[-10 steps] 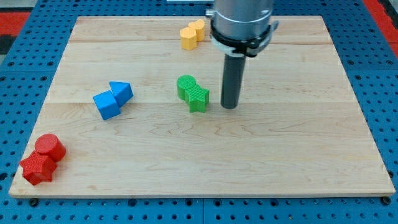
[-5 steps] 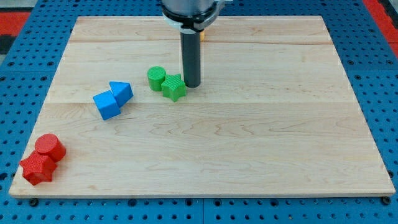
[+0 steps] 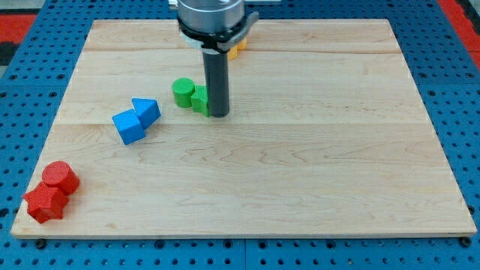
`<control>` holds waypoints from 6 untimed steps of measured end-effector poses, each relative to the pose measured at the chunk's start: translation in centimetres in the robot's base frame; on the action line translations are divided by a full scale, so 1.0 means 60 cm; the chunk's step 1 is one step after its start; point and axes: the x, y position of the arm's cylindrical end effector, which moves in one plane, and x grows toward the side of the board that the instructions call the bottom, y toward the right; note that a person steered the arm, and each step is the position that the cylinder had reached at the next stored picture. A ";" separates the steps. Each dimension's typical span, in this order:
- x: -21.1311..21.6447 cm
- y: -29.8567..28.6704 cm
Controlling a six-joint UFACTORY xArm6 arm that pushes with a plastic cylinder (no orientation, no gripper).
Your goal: Move the green star along with green circle to the center left
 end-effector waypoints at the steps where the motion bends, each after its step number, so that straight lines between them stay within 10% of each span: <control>1: -0.039 -0.026; 6: -0.124 -0.010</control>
